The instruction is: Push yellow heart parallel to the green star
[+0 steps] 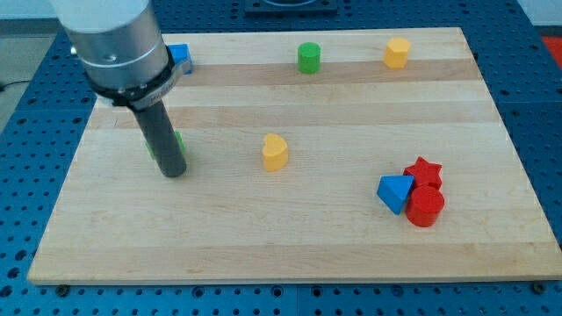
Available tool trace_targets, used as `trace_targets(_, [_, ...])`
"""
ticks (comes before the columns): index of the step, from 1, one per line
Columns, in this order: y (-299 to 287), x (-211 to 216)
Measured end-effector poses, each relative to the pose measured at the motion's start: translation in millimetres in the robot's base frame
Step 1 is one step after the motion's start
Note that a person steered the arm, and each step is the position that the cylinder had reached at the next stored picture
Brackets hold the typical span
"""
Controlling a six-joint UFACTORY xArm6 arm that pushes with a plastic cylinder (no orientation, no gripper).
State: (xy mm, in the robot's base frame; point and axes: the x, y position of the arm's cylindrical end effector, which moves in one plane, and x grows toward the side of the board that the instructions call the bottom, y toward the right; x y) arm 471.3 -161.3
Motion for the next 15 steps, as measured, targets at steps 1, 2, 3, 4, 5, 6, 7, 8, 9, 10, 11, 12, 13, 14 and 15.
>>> trace_targets(1, [-1,-23])
trace_targets(2, [4,-26])
trace_targets(3, [36,6])
trace_targets(4, [92,5])
trace_targets(5, [156,3])
trace_targets(6, [205,-6])
trace_targets(7, [188,-16])
trace_targets(8, [135,-17])
trace_targets(9, [140,-37])
trace_targets(10, [185,-39])
trace_targets(11, [230,-40])
trace_targets(12, [270,-44])
trace_targets(13, [309,-58])
trace_targets(14, [324,-52])
trace_targets(15, [324,-50])
